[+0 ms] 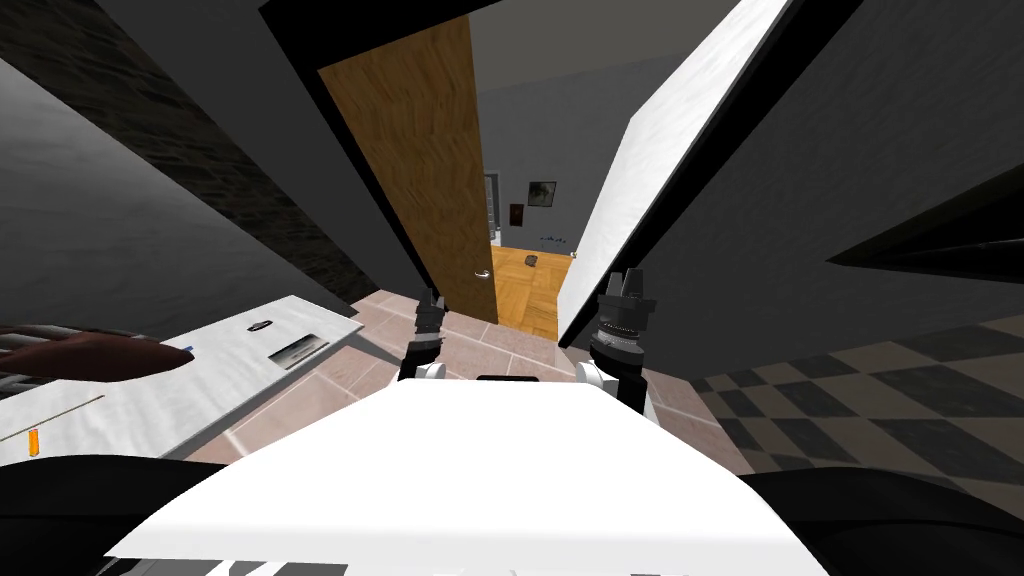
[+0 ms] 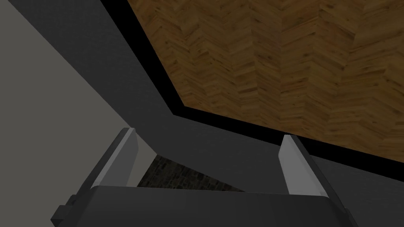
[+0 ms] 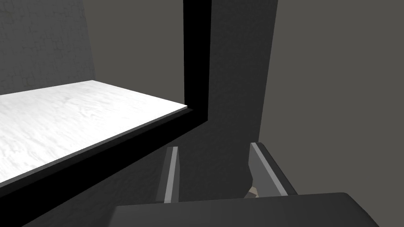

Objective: Push the door open

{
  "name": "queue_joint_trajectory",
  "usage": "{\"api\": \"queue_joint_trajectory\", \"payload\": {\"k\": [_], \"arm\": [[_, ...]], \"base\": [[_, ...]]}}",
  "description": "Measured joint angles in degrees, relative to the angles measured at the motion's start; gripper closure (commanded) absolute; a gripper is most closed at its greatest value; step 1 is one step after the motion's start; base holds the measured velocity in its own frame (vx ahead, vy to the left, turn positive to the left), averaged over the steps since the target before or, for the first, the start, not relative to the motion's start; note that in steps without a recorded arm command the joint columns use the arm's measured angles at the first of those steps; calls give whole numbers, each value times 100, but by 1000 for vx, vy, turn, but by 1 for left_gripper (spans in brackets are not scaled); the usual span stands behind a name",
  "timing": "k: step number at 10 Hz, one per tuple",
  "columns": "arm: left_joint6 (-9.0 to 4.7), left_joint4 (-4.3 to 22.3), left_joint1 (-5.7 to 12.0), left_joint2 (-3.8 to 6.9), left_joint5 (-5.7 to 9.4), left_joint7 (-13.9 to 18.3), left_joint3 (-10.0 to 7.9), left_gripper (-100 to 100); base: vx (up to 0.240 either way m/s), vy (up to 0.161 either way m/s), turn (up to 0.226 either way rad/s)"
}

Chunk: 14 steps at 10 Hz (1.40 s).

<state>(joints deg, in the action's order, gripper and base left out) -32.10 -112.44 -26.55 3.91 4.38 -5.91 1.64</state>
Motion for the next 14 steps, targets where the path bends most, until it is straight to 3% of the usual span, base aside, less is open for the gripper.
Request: {"api": "queue_joint_trajectory", "payload": {"k": [2, 4, 8, 14], "arm": [[-44, 294, 111, 6, -10, 13, 48, -100], [-175, 634, 161, 41, -11, 57, 98, -100], [-210, 1124, 299, 55, -29, 100, 220, -100], [-414, 1922, 440, 66, -58, 180, 406, -100]], "base": [[103, 53, -49], [90, 85, -50], [94, 62, -52], [78, 62, -43]]}}
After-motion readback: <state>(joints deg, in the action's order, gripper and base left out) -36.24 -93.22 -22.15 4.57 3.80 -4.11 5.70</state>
